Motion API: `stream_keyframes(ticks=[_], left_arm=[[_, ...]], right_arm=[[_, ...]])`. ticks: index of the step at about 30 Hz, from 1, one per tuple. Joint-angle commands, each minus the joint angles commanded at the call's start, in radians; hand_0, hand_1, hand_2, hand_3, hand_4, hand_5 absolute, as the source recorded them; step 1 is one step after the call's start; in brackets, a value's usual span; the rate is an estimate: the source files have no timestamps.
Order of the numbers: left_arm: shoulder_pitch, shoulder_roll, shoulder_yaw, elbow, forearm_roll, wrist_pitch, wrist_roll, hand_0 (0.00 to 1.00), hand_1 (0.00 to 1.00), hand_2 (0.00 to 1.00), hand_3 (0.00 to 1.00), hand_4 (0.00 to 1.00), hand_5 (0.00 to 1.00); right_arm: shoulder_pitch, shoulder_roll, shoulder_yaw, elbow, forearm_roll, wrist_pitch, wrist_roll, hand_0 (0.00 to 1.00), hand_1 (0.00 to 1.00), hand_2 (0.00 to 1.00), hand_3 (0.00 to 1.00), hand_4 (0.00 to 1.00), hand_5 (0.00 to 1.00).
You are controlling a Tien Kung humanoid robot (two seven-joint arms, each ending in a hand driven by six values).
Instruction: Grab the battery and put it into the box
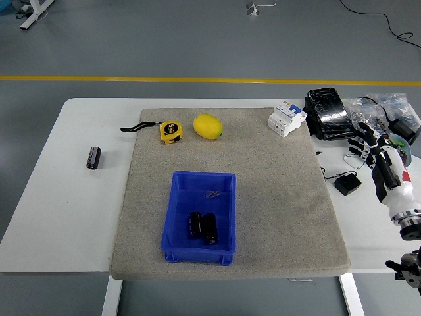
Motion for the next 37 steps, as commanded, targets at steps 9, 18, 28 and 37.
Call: stream_keyframes(ticks=[9,18,28,37], left_arm=[[0.0,0.0,-0.001,-0.002,0.001,0.0,0.003,0.732,0.681,0.72,0.623,0.656,0.649],[-0.004,0.0,0.0,-0.002,0.012,-0.002,0.003,0.731,0.681,0.72,0.624,0.656,0.649],[-0.006,0.002,0.002,-0.003,0.008,-0.001,0.003,0.731,0.678,0.718,0.624,0.655,0.649],[0.008,0.006,-0.019,-0.003,0.048,-0.008,0.018,0.731,0.678,0.719,0.624,0.655,0.648]], right_arm=[[-0.002,-0.001,-0.005,-0.005,-0.012,0.001,-0.007,0.818,0.81,0.868,0.885,0.998,0.852],[0.001,-0.003,-0.006,-0.004,-0.018,0.002,-0.009,0.817,0.809,0.867,0.883,0.998,0.852],[0.005,0.0,-0.012,-0.009,-0.011,0.002,-0.008,0.812,0.808,0.866,0.88,0.998,0.855],[-0.003,0.007,-0.018,-0.012,-0.012,0.005,-0.01,0.811,0.807,0.864,0.878,0.998,0.86]])
